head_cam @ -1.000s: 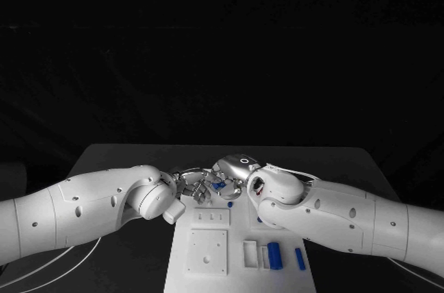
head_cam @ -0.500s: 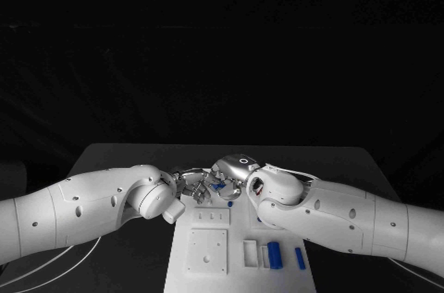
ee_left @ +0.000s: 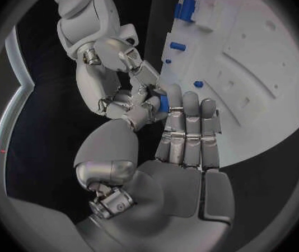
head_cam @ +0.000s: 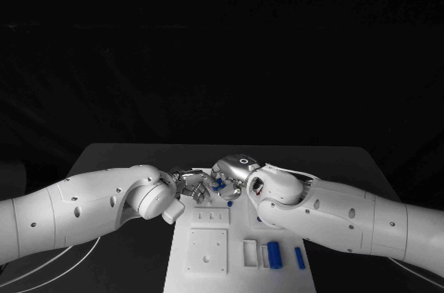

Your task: Assemble the parts on the task board

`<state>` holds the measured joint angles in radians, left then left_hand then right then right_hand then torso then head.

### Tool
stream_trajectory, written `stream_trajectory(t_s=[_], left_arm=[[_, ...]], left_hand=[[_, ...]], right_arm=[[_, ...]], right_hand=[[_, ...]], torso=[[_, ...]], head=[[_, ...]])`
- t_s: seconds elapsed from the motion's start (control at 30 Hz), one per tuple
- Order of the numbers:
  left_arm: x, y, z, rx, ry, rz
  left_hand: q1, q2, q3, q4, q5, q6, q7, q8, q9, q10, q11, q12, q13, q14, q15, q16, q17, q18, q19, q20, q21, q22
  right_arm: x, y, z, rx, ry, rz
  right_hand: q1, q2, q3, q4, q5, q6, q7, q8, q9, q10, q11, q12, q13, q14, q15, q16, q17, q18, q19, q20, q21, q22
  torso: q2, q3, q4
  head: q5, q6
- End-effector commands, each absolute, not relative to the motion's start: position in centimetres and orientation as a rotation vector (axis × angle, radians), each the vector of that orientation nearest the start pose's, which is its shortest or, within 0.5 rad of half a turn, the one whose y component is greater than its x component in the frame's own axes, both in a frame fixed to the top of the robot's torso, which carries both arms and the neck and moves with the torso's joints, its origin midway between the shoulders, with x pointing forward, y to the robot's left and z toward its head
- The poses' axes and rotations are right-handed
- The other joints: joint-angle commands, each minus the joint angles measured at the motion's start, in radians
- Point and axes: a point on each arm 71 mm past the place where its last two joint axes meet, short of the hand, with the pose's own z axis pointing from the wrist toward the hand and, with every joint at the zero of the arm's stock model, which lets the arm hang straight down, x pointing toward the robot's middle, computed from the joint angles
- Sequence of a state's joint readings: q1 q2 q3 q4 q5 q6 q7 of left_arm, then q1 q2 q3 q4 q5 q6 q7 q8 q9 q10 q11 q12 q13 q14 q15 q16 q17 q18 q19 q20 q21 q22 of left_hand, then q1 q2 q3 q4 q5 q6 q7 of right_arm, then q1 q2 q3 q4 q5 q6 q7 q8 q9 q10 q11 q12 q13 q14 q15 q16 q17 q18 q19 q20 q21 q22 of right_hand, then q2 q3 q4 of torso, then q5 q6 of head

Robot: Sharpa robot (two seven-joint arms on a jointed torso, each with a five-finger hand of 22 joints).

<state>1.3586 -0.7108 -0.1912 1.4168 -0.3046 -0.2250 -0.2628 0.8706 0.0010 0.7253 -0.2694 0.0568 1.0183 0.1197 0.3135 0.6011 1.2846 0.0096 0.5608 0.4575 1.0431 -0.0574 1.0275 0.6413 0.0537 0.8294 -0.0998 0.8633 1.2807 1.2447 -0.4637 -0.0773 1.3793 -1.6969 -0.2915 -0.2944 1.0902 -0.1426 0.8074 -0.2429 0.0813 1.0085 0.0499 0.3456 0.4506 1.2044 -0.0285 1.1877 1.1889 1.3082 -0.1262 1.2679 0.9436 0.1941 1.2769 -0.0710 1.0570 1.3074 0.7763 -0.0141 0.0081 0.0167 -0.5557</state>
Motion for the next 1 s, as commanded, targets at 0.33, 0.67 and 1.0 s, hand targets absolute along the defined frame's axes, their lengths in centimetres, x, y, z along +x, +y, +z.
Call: stream_trajectory(t_s=[0.33, 0.67, 1.0], left_arm=[[50.71, 17.39, -19.32, -0.904, 2.091, -1.012], [50.73, 17.46, -19.36, -0.895, 2.095, -0.996], [50.86, 17.68, -19.32, -0.861, 2.091, -0.977]], left_hand=[[0.005, 0.016, -0.007, -0.01, 0.002, 0.098, -0.054, 0.004, 0.005, -0.018, -0.03, 0.007, -0.002, 0.003, -0.005, 0.007, -0.002, -0.014, -0.011, -0.058, 0.003, -0.002], [0.001, 0.011, -0.018, -0.008, 0.001, 0.11, -0.06, 0.012, 0.016, -0.005, -0.036, 0.015, 0.0, 0.012, -0.008, 0.016, -0.001, -0.016, -0.01, -0.061, 0.007, -0.005], [-0.005, -0.011, -0.031, 0.006, 0.004, 0.161, -0.085, 0.041, 0.064, 0.044, -0.062, 0.051, 0.012, 0.051, -0.038, 0.068, 0.012, -0.013, 0.024, -0.085, 0.04, -0.005]], right_arm=[[49.21, -4.64, -18.23, -0.439, 1.597, 0.576], [49.2, -4.7, -18.28, -0.434, 1.599, 0.576], [49.24, -4.81, -18.37, -0.432, 1.604, 0.57]], right_hand=[[-0.004, 0.002, 0.007, -0.001, 0.005, 0.048, 0.034, 0.004, 0.028, 0.007, 0.001, 0.001, 0.0, 0.003, -0.007, -0.006, 0.0, 0.068, 0.003, -0.004, -0.001, 0.008], [-0.006, 0.002, 0.007, -0.001, 0.006, 0.049, 0.034, 0.004, 0.028, 0.006, 0.001, 0.0, -0.001, 0.003, -0.007, -0.006, 0.0, 0.068, 0.003, -0.004, -0.002, 0.008], [-0.006, 0.002, 0.007, -0.001, 0.007, 0.049, 0.034, 0.004, 0.028, 0.007, 0.001, 0.001, 0.0, 0.003, -0.007, -0.006, -0.001, 0.068, 0.003, -0.004, -0.002, 0.008]], torso=[[0.0, -0.0001, 0.0005], [0.0, 0.0001, 0.0005], [0.0, 0.0007, -0.0005]], head=[[0.001, 0.001], [0.002, 0.0], [0.002, 0.0]])
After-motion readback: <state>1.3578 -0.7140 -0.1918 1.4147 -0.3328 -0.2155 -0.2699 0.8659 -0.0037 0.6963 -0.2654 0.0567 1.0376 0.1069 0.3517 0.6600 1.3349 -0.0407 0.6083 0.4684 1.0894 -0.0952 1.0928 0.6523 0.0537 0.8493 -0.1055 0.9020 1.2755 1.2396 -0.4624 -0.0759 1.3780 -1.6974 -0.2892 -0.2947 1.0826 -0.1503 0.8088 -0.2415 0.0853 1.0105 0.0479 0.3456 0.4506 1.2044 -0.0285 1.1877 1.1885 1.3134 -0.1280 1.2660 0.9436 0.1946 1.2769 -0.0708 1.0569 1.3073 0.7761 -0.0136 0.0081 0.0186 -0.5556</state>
